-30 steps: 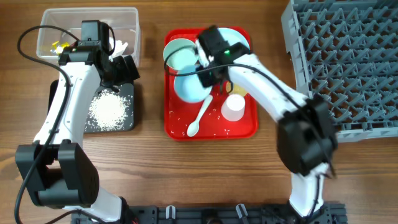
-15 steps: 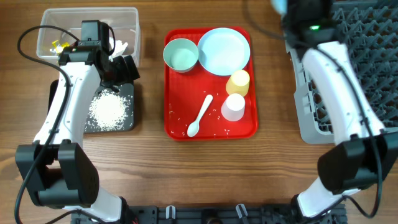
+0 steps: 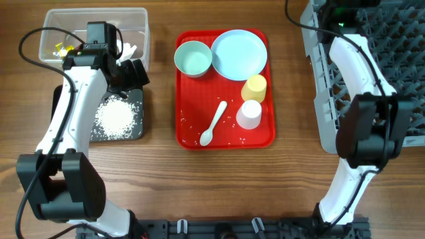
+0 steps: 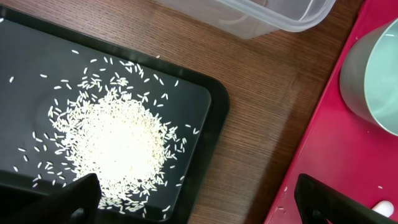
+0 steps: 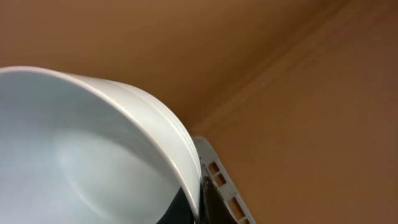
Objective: Sort waste into correct bins and load items into the dishwasher rack
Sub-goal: 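Carry the light-blue plate with the right gripper to the dishwasher rack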
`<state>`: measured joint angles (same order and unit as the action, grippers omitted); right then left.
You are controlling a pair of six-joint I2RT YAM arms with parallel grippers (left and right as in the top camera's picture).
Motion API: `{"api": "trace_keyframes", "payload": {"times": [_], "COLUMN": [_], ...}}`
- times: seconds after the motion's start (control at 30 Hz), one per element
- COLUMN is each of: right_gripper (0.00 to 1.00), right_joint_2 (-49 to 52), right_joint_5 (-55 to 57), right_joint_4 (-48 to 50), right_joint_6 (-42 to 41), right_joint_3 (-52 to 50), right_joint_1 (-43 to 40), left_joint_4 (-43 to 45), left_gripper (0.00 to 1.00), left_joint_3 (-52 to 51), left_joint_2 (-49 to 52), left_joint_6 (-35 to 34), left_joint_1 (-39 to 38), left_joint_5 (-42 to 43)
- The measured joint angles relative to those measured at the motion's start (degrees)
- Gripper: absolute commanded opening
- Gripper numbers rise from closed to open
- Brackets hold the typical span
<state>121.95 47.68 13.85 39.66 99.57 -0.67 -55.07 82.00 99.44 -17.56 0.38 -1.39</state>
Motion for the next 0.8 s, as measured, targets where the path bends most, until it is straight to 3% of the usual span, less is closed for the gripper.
{"api": "trace_keyframes", "payload": {"times": [0.63,0.8], "right_gripper": [0.04,0.04], "right_joint_2": [8.4,8.5], "right_joint_5": [1.9,4.3], "right_joint_4": [0.4,6.6], "right_joint_6": [4.2,5.8], "right_joint_3": [0.0,0.0], "right_joint_1": [-0.2,-0.4], "left_joint_4": [0.0,0.0], "left_gripper": [1.0,1.0], "left_joint_3": [0.0,0.0], "left_joint_2": [0.0,0.0], "left_joint_6": [0.0,0.0], "left_joint_1": [0.0,0.0], "left_joint_5": [0.0,0.0]}}
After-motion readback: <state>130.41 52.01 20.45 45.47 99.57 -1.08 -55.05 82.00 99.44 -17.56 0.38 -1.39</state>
